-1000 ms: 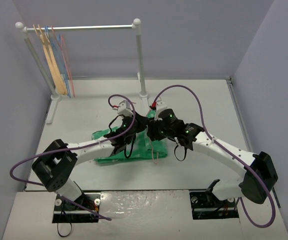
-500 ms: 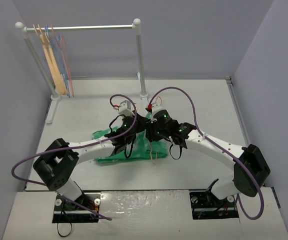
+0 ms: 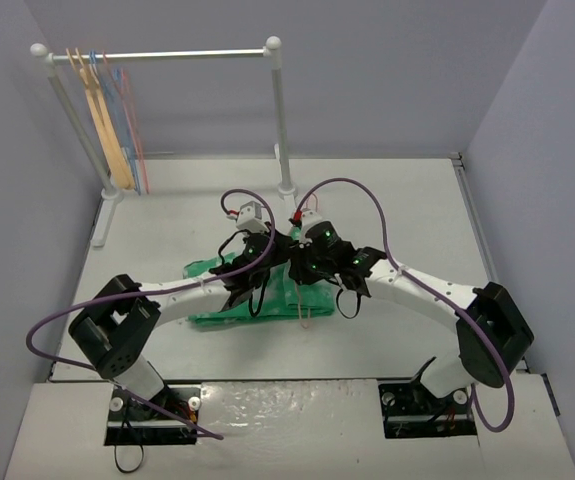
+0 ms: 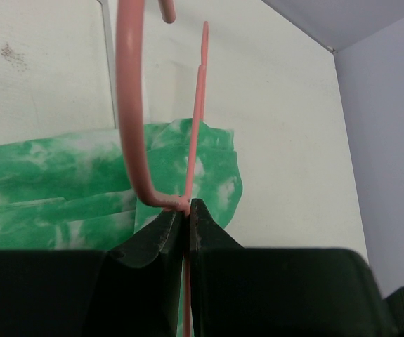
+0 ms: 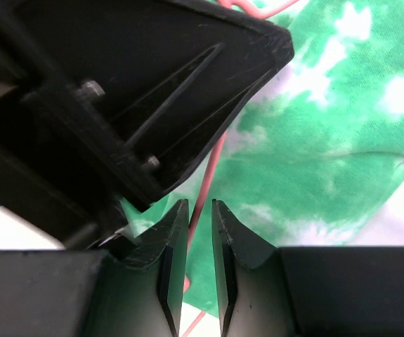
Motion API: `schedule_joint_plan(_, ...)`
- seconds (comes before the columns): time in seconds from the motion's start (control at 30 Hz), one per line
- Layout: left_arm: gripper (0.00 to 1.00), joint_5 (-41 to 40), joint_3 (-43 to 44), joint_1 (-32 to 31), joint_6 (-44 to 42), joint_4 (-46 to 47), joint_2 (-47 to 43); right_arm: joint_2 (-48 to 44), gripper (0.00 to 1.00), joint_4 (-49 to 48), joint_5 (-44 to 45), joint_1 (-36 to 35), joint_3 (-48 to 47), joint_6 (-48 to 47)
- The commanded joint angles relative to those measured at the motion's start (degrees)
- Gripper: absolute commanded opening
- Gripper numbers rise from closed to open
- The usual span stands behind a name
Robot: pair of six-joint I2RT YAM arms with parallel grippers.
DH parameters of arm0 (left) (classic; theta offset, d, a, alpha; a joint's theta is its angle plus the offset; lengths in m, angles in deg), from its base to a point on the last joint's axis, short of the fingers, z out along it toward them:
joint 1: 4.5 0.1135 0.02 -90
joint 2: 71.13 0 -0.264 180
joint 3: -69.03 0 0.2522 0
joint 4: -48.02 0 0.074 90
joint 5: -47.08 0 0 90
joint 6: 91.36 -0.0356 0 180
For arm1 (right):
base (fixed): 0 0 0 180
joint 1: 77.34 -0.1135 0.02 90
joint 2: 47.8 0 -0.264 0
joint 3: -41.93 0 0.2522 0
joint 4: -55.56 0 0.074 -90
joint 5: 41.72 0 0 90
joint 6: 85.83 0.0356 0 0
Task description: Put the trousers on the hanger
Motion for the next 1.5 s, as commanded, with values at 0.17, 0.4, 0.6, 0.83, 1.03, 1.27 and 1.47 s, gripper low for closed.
schedule_joint_plan(0.17,0.00,0.69,0.97,-0.76,-0.51,5.60,-1.83,-0.29,0.18,-12.37,-7.83,4.26,5.86,3.97)
schedule_joint_plan(0.4,0.00,1.41,1.30,-0.82,-1.76,5.20,-0.86,0.10,0.06,-16.60,-10.00,5.63,8.50,5.50)
schedule_joint_plan(0.6,0.06,1.98,1.46,-1.11,-4.00,4.15,-0.23,-0.97,0.00,-20.64,-12.21,8.36,11.18,7.22)
schedule_joint_plan(0.83,0.20,2.48,2.50,-1.20,-6.52,0.52,-0.12,-1.66,0.00,-23.58,-14.64,11.03,13.46,8.60)
schedule_joint_plan(1.03,0.54,3.90,3.64,-1.20,-8.14,-2.26,-1.24,-1.55,0.00,-26.37,-17.38,12.27,14.52,9.47)
schedule_joint_plan(1.27,0.59,3.28,3.21,-1.11,-13.47,-11.07,-11.50,-2.89,0.00,-26.78,-21.05,14.24,14.82,9.92)
schedule_joint_plan(1.47,0.59,2.26,-1.80,-0.97,-14.14,-16.84,-21.07,-2.09,0.00,-28.06,-23.41,15.54,14.99,10.37)
